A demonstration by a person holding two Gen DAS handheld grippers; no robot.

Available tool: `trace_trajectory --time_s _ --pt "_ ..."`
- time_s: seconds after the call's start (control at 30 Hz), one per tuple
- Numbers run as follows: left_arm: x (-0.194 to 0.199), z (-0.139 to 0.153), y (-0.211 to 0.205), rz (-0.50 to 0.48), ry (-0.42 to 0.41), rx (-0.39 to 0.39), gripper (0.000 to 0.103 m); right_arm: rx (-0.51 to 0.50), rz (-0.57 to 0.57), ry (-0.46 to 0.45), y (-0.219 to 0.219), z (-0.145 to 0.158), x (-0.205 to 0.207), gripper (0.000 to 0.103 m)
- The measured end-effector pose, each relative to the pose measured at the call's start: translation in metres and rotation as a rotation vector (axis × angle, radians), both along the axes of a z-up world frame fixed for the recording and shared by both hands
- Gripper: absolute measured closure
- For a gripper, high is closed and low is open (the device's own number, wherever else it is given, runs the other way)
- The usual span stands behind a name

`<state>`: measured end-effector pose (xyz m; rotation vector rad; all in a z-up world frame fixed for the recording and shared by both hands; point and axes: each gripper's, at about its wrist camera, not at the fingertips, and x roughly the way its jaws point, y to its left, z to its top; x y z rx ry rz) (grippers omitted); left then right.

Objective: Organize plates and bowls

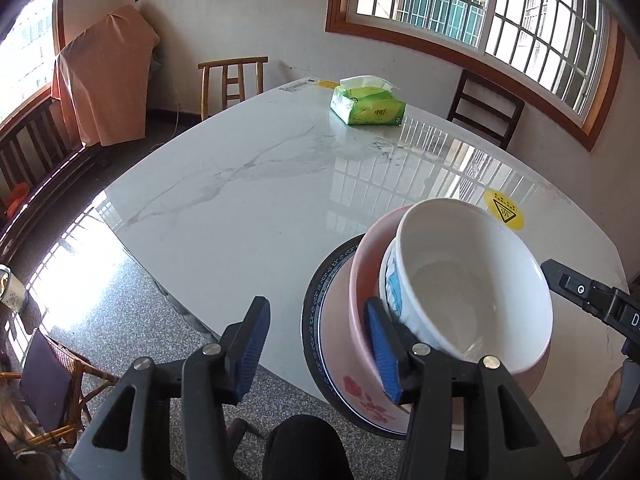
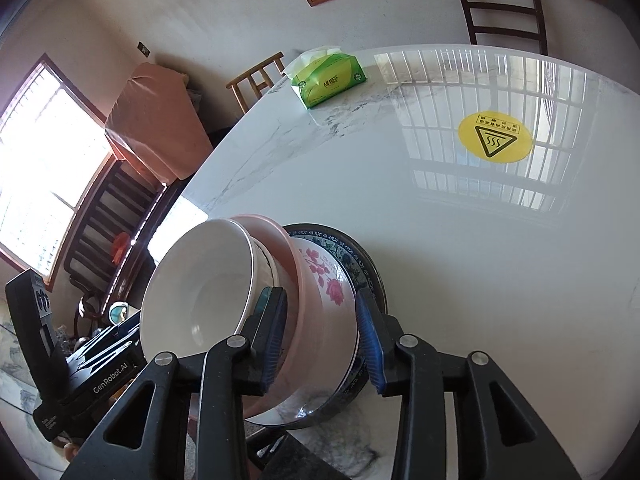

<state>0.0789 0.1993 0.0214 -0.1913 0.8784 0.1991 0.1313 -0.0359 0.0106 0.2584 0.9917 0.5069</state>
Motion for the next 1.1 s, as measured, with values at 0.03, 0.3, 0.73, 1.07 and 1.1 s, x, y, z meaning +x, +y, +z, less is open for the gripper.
trace_trajectory --time_s 0.03,0.3,0.73,1.07,1.1 --pt "-0.002 0.0 0.0 0.001 -0.007 0.007 0.051 -0.006 -0.012 -0.035 -0.001 0.003 -0.004 0.063" --pt "-0.027 -0.002 -0.002 0.02 -0.101 0.021 0.048 -0.063 -0.055 -0.277 0.005 0.015 -0.044 0.04" --pt "-0.093 -0.013 -0.026 0.055 -0.377 0.118 0.038 -0.127 -0.165 -0.539 0.0 0.014 -0.107 0.018" --pt "-0.111 -0.02 -0.047 -0.017 -0.454 0.177 0.034 -0.157 -0.19 -0.602 -0.001 -0.003 -0.142 0.009" --pt "-0.113 -0.022 -0.048 -0.025 -0.459 0.173 0.034 -0.172 -0.207 -0.614 -0.001 -0.004 -0.144 0.009"
